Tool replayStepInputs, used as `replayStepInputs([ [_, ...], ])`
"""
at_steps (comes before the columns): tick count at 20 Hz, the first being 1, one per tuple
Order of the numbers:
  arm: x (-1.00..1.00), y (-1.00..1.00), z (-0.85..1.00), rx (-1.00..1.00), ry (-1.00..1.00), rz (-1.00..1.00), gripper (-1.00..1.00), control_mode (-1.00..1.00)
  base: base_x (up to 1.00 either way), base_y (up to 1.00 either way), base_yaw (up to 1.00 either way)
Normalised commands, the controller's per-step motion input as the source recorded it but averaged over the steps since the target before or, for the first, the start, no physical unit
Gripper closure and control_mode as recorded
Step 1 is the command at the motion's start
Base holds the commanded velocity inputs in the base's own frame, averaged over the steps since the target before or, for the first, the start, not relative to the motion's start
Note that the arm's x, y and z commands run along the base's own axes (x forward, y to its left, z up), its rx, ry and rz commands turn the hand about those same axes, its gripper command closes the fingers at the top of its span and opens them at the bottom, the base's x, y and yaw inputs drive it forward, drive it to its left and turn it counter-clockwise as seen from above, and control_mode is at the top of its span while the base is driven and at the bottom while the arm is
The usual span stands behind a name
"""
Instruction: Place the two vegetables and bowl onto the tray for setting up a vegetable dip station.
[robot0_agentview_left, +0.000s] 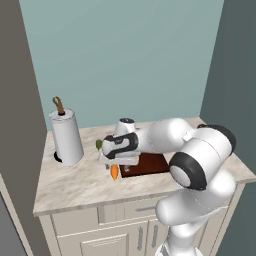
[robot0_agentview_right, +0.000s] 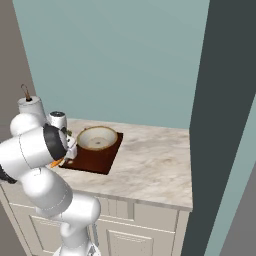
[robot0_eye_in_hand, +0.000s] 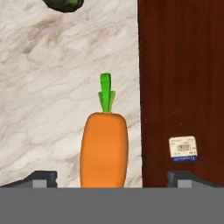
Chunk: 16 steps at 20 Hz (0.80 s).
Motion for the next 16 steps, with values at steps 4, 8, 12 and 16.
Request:
replayStepInputs([
  [4,0.06,0.06,-0.19,-0.04,0.01,0.01,-1.0,-1.0,0.0,0.0,0.0],
  [8,0.07,0.07,-0.19,-0.04,0.01,0.01,-1.0,-1.0,0.0,0.0,0.0],
  [12,0.08,0.07,-0.18,-0.03,0.0,0.01,-1.0,-1.0,0.0,0.0,0.0],
  [16,0.04,0.1,-0.15,-0.01,0.01,0.01,-1.0,-1.0,0.0,0.0,0.0],
])
